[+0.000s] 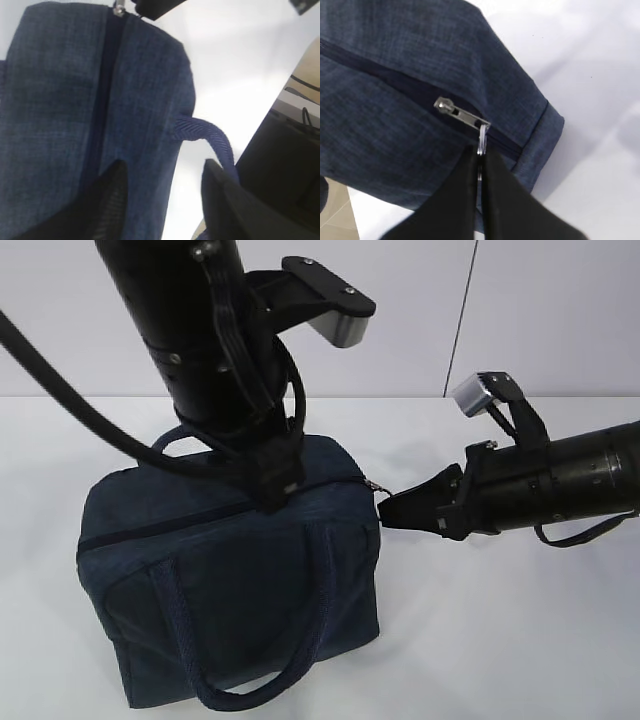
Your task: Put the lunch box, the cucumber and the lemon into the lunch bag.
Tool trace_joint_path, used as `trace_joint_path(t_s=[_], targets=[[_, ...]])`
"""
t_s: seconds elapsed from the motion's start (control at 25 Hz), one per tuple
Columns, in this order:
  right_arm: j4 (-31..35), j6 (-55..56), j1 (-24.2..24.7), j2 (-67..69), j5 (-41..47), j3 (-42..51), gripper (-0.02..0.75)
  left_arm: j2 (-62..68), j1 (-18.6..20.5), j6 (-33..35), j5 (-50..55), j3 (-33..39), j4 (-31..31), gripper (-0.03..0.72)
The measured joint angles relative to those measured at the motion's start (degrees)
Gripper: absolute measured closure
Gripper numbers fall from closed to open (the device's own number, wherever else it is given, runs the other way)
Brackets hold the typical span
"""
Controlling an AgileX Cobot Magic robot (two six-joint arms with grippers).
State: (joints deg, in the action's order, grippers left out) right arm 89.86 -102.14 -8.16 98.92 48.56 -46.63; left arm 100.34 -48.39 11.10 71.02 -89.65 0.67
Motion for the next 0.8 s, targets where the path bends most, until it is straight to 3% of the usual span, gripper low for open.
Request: trace_joint_path(t_s=[0.36, 0.8], targets=[[0.00, 0.00, 0.00, 0.00, 0.00, 0.00, 0.751, 0.00, -1.08, -0.10, -0.12, 0.00, -6.61, 0.329], [0.00, 0.00, 0.00, 0.00, 0.00, 0.00, 0.751, 3.22, -2.76, -0.07, -0.32, 0.00, 0.69, 0.269]])
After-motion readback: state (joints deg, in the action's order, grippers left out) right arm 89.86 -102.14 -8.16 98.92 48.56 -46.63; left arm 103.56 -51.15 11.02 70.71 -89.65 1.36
